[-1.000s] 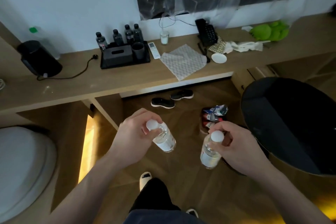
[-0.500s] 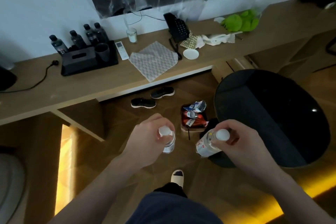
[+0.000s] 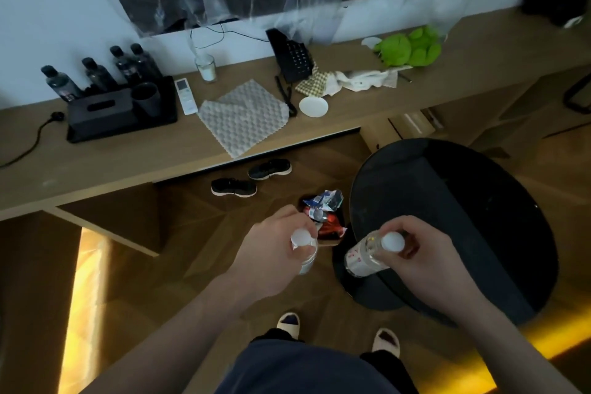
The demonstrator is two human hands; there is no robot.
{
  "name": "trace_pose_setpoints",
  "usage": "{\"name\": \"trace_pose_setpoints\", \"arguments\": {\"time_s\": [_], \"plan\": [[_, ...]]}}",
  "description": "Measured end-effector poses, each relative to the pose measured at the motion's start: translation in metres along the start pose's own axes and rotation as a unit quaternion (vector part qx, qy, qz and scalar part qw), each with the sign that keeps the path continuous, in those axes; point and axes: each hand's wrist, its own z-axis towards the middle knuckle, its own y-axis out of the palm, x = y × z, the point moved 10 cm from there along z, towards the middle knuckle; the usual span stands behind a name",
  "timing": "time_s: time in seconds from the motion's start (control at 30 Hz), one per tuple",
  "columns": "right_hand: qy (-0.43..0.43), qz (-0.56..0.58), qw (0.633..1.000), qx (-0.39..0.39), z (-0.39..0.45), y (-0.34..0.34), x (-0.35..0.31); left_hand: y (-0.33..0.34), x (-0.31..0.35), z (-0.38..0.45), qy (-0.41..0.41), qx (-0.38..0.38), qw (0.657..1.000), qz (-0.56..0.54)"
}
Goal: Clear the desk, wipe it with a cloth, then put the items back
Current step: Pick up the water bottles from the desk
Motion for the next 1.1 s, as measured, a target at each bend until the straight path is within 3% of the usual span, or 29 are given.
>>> {"name": "trace_pose_setpoints", "arguments": {"time_s": [0.4,0.73,1.1], "plan": [[-0.033,-0.029,0.995,-0.093,0.062,-0.092,0.089,0.073,0.061,0.032,-0.130,0.087,0.987,-0.023],[-0.058,-0.076,0.993,-0.064,0.122,-0.145,0.161,0.132,0.115,0.075,-0.140,0.107,0.984,0.002],[-0.047,-0.098,0.991,-0.076,0.148,-0.141,0.198,0.141,0.119,0.191,-0.190,0.112,0.975,0.021]]}}
